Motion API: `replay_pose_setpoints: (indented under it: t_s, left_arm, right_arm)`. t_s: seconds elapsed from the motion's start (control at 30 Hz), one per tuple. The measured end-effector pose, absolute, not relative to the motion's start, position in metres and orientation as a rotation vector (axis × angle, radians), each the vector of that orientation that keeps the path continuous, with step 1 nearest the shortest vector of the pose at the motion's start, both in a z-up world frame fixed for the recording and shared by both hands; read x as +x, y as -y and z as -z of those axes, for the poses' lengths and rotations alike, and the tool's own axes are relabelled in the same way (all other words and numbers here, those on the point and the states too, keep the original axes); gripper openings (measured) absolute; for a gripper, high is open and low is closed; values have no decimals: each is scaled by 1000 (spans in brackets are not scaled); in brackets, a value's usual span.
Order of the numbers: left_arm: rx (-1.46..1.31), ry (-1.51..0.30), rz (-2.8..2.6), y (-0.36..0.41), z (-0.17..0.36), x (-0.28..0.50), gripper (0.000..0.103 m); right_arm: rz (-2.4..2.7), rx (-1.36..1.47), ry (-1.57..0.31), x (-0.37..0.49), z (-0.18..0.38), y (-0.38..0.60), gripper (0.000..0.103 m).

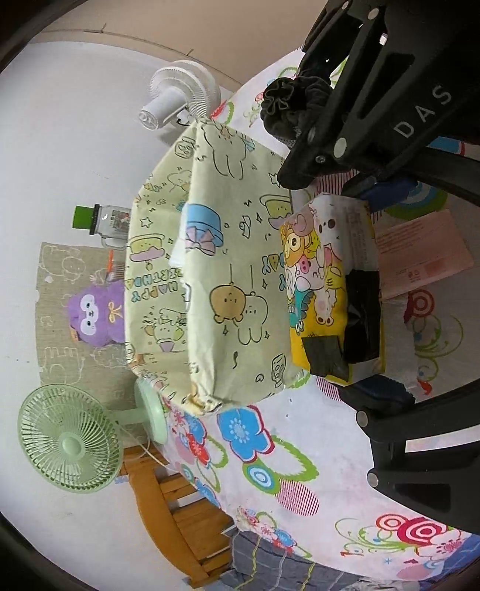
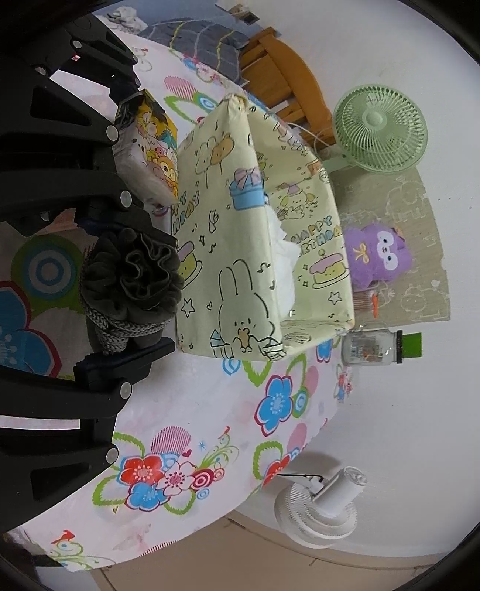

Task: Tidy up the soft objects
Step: 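Lift gray pouch with right tool toward box while left tool carries tissue pack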

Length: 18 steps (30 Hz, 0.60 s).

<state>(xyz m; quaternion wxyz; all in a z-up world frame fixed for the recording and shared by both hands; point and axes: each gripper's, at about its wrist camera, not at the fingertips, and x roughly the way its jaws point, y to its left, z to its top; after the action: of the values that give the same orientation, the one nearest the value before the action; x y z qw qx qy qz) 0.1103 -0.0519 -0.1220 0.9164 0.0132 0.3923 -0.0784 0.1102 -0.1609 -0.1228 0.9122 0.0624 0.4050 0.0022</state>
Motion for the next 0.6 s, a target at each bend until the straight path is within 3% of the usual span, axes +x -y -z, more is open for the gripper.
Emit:
replay_pose_setpoints:
  t_s: [0.6]
  left_arm:
    - [31,-693,154,50,84,86,75]
  right_arm:
    - [-20,102,-727,85,82,155,52]
